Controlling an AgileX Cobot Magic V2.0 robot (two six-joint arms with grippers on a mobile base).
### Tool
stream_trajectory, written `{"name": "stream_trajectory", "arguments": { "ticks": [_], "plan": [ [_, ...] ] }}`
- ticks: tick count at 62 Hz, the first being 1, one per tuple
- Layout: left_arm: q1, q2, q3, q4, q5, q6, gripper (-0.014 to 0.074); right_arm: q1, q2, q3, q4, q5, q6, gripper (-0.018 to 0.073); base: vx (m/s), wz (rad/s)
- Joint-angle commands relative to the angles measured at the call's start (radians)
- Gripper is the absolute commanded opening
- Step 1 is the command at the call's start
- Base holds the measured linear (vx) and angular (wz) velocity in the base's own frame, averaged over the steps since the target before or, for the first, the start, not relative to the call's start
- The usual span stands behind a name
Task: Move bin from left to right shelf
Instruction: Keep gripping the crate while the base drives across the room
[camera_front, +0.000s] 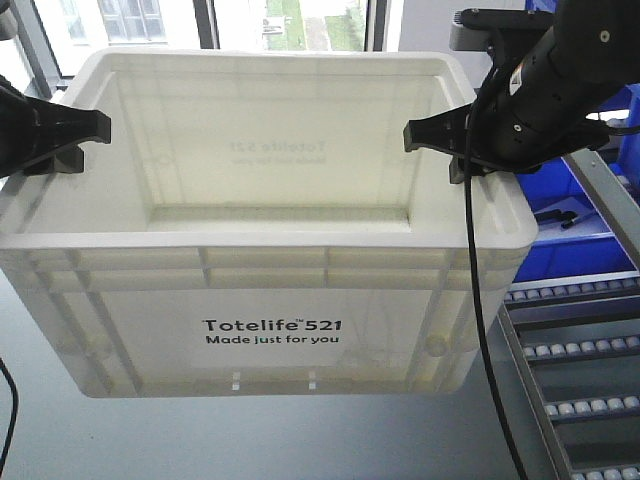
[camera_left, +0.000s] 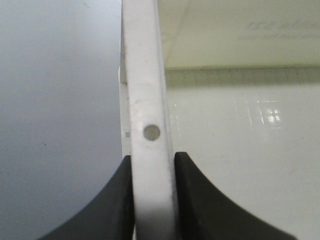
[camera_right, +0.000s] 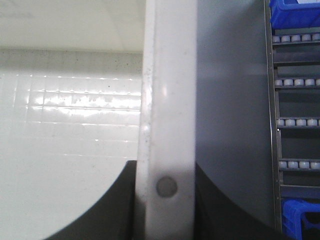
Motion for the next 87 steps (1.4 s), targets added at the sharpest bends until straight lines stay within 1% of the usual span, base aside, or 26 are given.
{"name": "stream_trajectory", "arguments": {
  "ticks": [1, 53, 87],
  "plan": [
    [0.001, -0.042, -0.039, 0.027, -0.091, 0.015, -0.0006, -0.007, -0.053, -0.038, -0.07, -0.086, -0.003, 0.0022, 0.36, 0.07],
    [0.001, -0.042, -0.039, 0.027, -0.092, 0.015, -0.0006, -0.007, -0.053, -0.038, -0.07, -0.086, -0.003, 0.0022, 0.35, 0.02],
    [0.001, -0.042, -0.039, 0.027, -0.092, 0.015, -0.0006, -0.007, -0.053, -0.038, -0.07, -0.086, -0.003, 0.0022, 0.28, 0.02]
  ]
}}
